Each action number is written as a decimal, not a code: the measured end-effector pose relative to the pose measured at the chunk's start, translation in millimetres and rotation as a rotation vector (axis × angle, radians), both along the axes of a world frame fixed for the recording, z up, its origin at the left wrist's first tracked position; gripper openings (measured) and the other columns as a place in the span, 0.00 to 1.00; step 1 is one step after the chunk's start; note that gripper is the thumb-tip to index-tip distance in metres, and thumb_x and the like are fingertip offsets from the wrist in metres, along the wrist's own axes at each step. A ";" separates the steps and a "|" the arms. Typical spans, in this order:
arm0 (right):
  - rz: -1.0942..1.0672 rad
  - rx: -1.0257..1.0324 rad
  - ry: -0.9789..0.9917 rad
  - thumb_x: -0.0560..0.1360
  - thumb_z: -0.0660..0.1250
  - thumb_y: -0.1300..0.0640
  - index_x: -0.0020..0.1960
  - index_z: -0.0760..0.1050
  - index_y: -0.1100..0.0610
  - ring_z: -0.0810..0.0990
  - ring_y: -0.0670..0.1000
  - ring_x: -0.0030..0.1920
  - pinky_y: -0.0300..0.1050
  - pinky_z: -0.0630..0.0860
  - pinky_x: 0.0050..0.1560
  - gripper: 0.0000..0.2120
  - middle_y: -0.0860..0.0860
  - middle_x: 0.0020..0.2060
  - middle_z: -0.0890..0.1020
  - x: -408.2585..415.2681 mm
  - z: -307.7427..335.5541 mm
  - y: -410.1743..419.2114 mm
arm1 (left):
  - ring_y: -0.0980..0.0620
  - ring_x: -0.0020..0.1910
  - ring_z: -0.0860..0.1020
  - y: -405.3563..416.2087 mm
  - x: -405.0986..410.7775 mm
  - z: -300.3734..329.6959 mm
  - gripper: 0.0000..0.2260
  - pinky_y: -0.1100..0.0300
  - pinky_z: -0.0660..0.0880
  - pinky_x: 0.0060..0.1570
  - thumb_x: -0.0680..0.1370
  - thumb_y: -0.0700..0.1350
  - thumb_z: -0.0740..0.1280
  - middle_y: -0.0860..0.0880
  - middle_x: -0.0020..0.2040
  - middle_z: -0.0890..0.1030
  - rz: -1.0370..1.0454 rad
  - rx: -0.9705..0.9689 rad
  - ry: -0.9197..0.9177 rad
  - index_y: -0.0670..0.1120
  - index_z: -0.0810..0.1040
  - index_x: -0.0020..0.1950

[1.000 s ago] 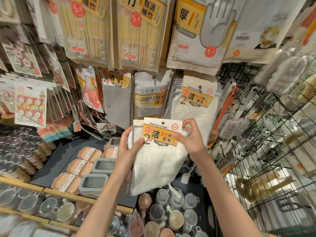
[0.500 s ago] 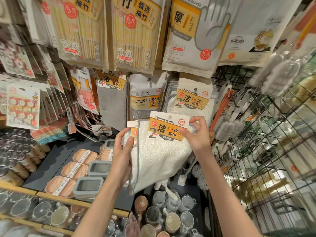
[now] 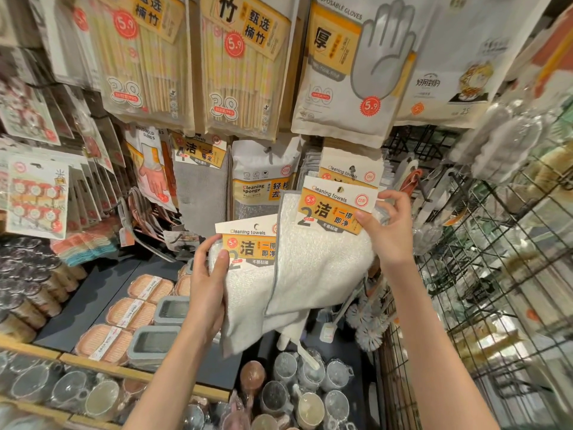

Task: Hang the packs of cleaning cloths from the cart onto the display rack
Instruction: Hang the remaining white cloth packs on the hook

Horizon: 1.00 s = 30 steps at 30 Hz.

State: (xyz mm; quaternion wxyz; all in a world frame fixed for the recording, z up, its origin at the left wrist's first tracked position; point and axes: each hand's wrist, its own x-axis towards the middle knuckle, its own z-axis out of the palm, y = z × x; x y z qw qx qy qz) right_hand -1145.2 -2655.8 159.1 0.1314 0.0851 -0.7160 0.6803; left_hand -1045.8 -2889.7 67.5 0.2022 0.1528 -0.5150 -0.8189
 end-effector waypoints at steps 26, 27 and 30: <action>-0.196 0.171 0.096 0.74 0.65 0.68 0.46 0.75 0.55 0.75 0.37 0.50 0.26 0.70 0.51 0.08 0.42 0.47 0.78 -45.8 0.3 -0.2 | 0.48 0.54 0.80 -6.2 -1.1 3.4 0.10 0.50 0.75 0.55 0.82 0.42 0.60 0.47 0.54 0.83 0.057 -0.053 0.010 0.55 0.78 0.52; -0.191 0.174 0.083 0.74 0.65 0.68 0.46 0.76 0.55 0.75 0.38 0.51 0.26 0.71 0.51 0.08 0.43 0.49 0.79 -49.0 -0.7 -2.0 | 0.48 0.55 0.80 -6.5 -1.3 2.4 0.10 0.50 0.75 0.55 0.82 0.42 0.60 0.46 0.54 0.83 0.061 -0.057 0.009 0.55 0.78 0.52; -0.192 0.216 0.080 0.73 0.66 0.68 0.48 0.76 0.55 0.75 0.42 0.55 0.25 0.69 0.53 0.09 0.49 0.53 0.79 -58.5 -2.9 -5.3 | 0.45 0.57 0.80 -7.7 -0.5 0.7 0.10 0.49 0.75 0.57 0.82 0.42 0.60 0.44 0.56 0.82 0.076 -0.052 0.006 0.56 0.78 0.51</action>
